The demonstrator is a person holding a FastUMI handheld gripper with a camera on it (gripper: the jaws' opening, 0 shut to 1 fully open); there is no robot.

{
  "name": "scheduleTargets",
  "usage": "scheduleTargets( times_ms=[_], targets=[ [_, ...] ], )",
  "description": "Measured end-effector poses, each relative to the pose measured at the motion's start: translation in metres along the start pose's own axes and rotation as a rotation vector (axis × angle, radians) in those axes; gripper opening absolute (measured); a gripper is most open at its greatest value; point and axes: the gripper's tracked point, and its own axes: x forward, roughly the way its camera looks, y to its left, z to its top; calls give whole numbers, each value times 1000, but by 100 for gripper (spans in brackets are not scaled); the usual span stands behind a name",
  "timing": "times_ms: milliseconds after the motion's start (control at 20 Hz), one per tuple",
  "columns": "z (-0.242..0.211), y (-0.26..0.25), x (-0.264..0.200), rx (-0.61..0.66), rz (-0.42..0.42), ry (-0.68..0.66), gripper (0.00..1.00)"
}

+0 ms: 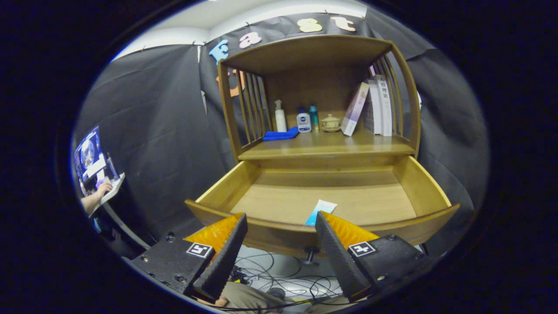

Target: Pull open the drawer, take out the items inside it, and place them on the countertop above the cabinet.

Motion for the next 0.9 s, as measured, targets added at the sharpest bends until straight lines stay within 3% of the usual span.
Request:
scheduleTargets(
  times_ms=[250,600,900],
  targets=[
    [-1,-41,45,87,-100,164,99],
    [-7,-64,99,142,-153,430,99],
    [-40,-66,125,134,-184,709,97]
  ],
)
